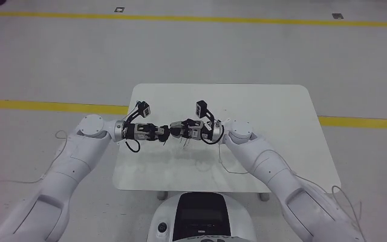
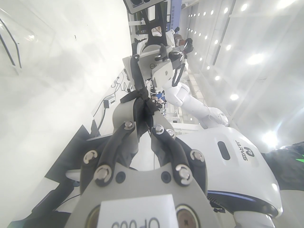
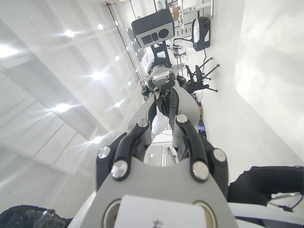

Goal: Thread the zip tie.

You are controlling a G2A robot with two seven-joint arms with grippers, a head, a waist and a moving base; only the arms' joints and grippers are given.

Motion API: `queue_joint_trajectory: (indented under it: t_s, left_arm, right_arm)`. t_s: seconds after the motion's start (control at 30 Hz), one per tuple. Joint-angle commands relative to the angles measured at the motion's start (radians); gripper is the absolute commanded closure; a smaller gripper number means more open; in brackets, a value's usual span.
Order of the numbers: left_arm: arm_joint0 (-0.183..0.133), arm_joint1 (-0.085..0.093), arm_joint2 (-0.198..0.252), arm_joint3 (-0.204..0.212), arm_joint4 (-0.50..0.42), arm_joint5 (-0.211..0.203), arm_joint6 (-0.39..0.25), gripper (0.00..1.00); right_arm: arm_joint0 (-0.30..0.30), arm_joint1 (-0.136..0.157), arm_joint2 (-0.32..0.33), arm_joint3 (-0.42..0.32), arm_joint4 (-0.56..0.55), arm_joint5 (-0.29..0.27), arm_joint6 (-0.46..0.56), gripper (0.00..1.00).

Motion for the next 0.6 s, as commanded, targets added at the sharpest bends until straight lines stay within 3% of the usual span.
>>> queue_joint_trajectory:
  t_s: [0.0, 0.07, 0.47, 0.5, 0.53, 0.57]
  left_arm:
    - [0.000, 0.000, 0.000, 0.000, 0.000, 0.000, 0.000, 1.00]
    - [0.000, 0.000, 0.000, 0.000, 0.000, 0.000, 0.000, 1.00]
    - [0.000, 0.000, 0.000, 0.000, 0.000, 0.000, 0.000, 1.00]
    - [0.000, 0.000, 0.000, 0.000, 0.000, 0.000, 0.000, 0.95]
    - [0.000, 0.000, 0.000, 0.000, 0.000, 0.000, 0.000, 0.65]
    - [0.000, 0.000, 0.000, 0.000, 0.000, 0.000, 0.000, 0.53]
  right_arm:
    - [0.002, -0.002, 0.000, 0.005, -0.001, 0.000, 0.001, 0.93]
    - [0.003, -0.005, 0.000, 0.011, -0.002, -0.001, 0.002, 1.00]
    - [0.001, -0.012, 0.014, 0.026, -0.005, -0.014, 0.006, 1.00]
    - [0.000, -0.012, 0.017, 0.027, -0.005, -0.016, 0.002, 1.00]
    - [-0.002, -0.012, 0.021, 0.026, -0.005, -0.019, -0.004, 1.00]
    - [-0.004, -0.012, 0.024, 0.026, -0.004, -0.020, -0.007, 1.00]
